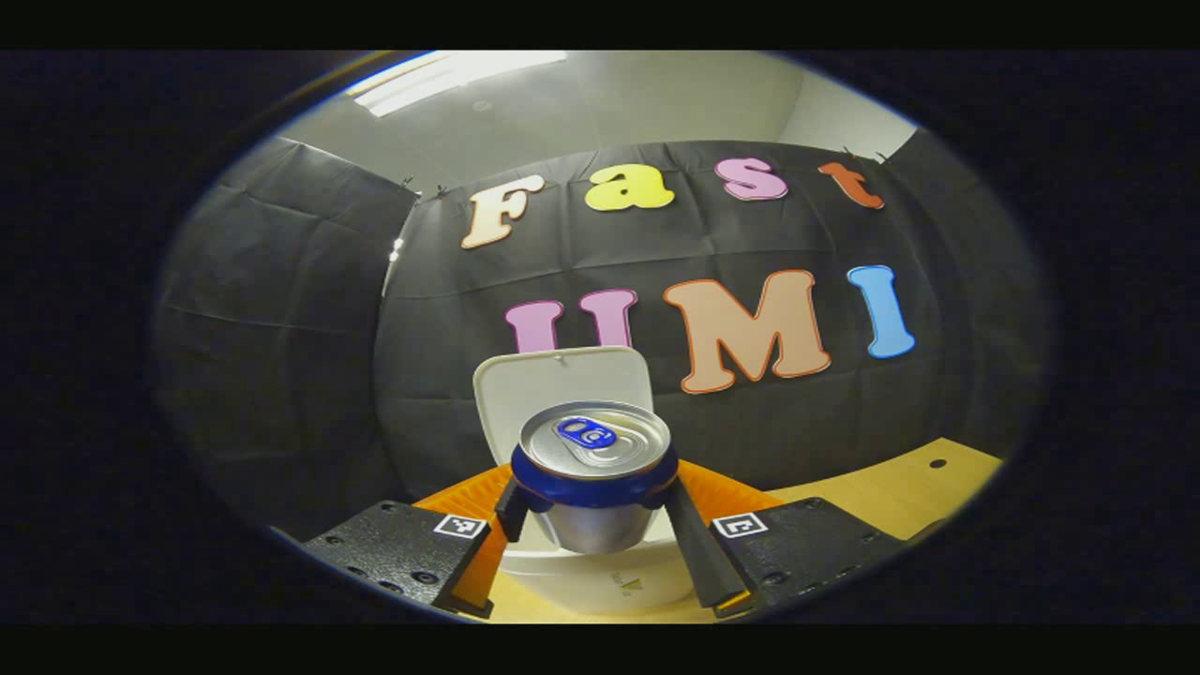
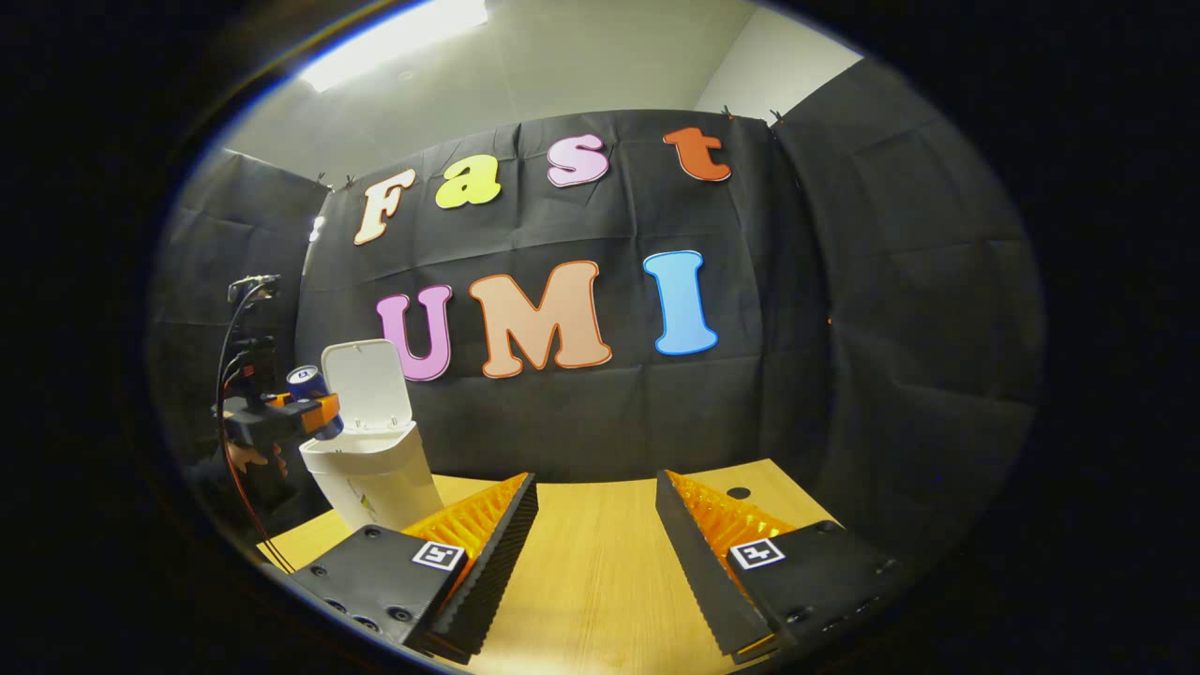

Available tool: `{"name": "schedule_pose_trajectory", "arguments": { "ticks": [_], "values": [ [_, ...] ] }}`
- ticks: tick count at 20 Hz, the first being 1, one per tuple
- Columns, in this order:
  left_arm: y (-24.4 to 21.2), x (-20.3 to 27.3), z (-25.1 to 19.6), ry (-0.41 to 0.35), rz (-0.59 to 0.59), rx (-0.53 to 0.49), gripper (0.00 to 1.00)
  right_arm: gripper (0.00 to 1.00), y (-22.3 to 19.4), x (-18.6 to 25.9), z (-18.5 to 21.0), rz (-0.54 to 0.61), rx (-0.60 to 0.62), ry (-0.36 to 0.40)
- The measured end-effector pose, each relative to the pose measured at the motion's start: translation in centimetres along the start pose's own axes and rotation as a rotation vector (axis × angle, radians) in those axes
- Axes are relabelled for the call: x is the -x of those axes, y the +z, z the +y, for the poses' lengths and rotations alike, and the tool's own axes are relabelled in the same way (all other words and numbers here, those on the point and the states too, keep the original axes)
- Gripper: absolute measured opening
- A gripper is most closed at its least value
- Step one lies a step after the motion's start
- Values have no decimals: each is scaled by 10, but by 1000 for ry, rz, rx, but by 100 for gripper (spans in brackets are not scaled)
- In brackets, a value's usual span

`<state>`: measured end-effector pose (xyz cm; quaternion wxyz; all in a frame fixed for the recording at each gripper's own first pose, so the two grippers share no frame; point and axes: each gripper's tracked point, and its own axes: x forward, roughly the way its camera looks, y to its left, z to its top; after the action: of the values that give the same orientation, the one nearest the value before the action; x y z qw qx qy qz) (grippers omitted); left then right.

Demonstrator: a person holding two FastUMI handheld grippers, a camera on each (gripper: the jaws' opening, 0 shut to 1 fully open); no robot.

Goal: Press the lid of the desktop garbage bin to open it, pick up the crumpled paper on the desktop and throw it into the bin, then pick up the pop can on the desktop and drop it into the bin, and finally close the garbage bin lid.

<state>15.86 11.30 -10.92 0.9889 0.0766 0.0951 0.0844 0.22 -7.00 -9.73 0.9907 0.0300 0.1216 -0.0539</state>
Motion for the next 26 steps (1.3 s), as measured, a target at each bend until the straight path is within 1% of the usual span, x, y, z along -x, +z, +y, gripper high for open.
{"name": "schedule_pose_trajectory", "arguments": {
  "ticks": [2,5,9,10,11,13,15,17,19,20,23,25,26],
  "values": [
    [-21,-20,8,-3,61,18,72,87,-6,6,0,20,3,-26],
    [-50,-36,12,-12,143,58,72,87,-8,13,1,25,10,-54],
    [-89,-40,9,-27,260,107,73,87,-10,16,7,26,35,-64],
    [-95,-37,8,-18,282,93,74,87,-9,16,8,25,35,-62],
    [-92,-38,8,-20,258,63,77,87,-8,16,10,24,35,-61],
    [-88,-39,7,-28,248,60,77,87,-7,15,12,25,35,-57],
    [-84,-37,9,-18,240,48,82,87,-7,14,12,25,31,-54],
    [-60,-34,13,-6,178,25,88,87,-6,13,13,22,30,-48],
    [-26,-34,15,-6,100,-3,87,87,-7,10,14,24,33,-43],
    [-7,-35,13,-14,65,2,87,87,-9,9,14,28,31,-39],
    [54,-44,15,-25,-26,75,86,87,-14,6,16,38,16,-31],
    [83,-56,19,-20,-60,108,87,87,-20,5,16,49,14,-30],
    [95,-65,21,-18,-68,109,87,87,-24,4,15,55,13,-33]
  ]
}}
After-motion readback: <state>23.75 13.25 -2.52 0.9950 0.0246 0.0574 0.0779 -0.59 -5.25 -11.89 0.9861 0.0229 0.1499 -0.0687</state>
